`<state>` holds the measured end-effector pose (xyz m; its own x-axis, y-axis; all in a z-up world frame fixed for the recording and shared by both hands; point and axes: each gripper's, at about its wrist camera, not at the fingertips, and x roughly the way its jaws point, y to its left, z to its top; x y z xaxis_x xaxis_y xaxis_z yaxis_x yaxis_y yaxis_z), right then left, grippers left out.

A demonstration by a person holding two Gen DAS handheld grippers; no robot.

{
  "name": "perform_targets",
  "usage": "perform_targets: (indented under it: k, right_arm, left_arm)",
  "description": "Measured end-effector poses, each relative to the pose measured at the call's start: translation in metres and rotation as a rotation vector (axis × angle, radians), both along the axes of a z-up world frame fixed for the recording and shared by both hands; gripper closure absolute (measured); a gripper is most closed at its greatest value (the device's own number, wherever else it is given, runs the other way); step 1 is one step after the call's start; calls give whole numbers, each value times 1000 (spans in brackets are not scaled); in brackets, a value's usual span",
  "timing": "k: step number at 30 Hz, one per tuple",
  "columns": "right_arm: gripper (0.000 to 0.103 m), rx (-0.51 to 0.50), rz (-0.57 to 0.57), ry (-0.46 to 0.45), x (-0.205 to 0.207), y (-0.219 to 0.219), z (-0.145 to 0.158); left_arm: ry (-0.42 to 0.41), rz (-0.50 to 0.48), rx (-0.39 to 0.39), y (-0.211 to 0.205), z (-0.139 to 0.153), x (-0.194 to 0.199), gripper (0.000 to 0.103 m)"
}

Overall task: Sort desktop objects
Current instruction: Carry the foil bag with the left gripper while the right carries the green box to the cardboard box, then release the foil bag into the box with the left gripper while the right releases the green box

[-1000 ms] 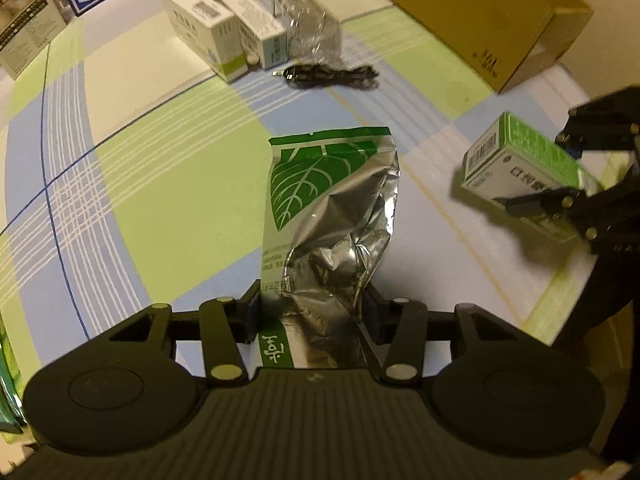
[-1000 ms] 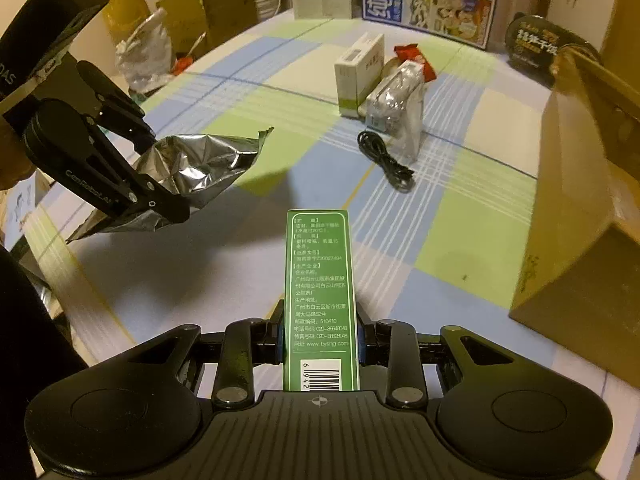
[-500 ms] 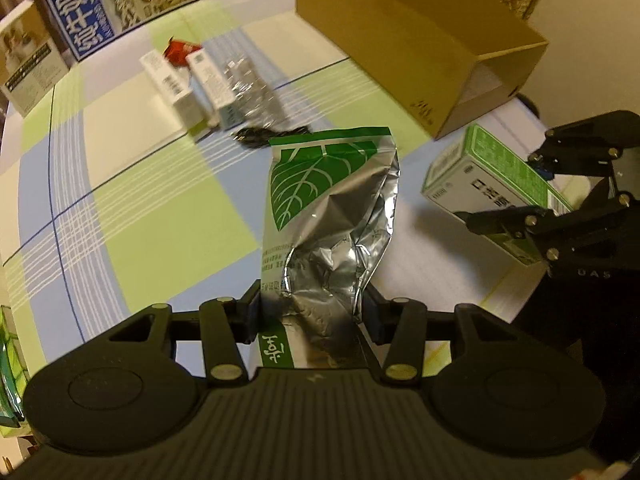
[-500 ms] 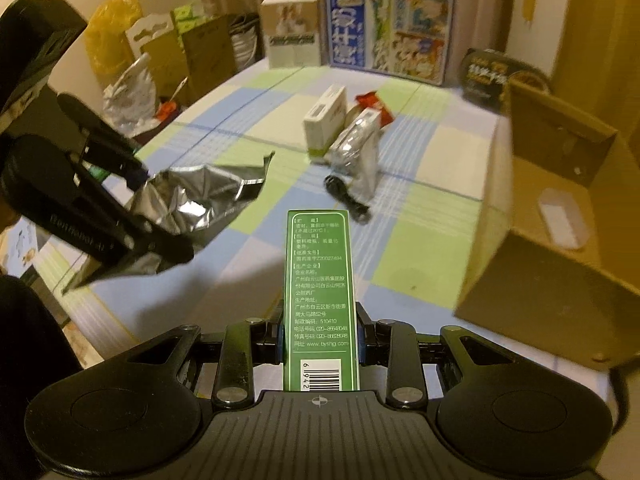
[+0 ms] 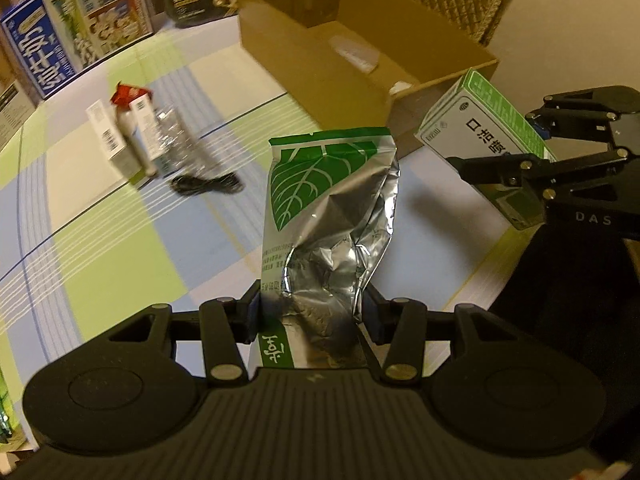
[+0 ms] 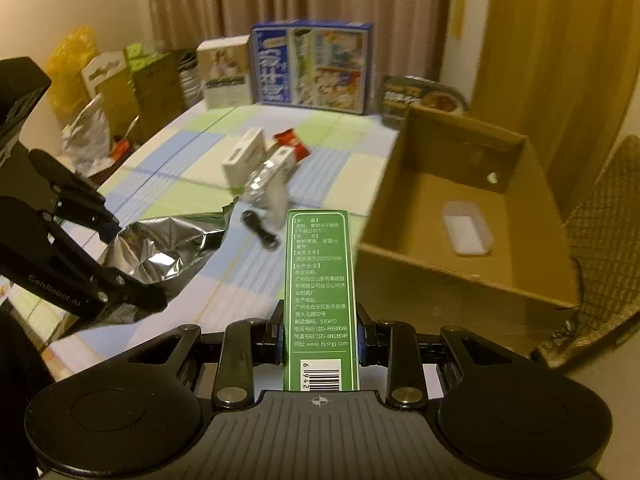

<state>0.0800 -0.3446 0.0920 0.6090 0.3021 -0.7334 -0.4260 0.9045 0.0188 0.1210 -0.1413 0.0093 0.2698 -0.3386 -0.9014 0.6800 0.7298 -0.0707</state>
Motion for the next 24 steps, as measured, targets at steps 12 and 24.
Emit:
perform_targets:
  k: [12,24]
  right_arm:
    - [75,6,-115,-54,20,-59,33]
    - [75,-9,-188,-65,69,-105,43]
  left_arm:
    - [-15,-2,-67,-73,30,12,59]
    - [-29,-2,-124,-137,54,43,60]
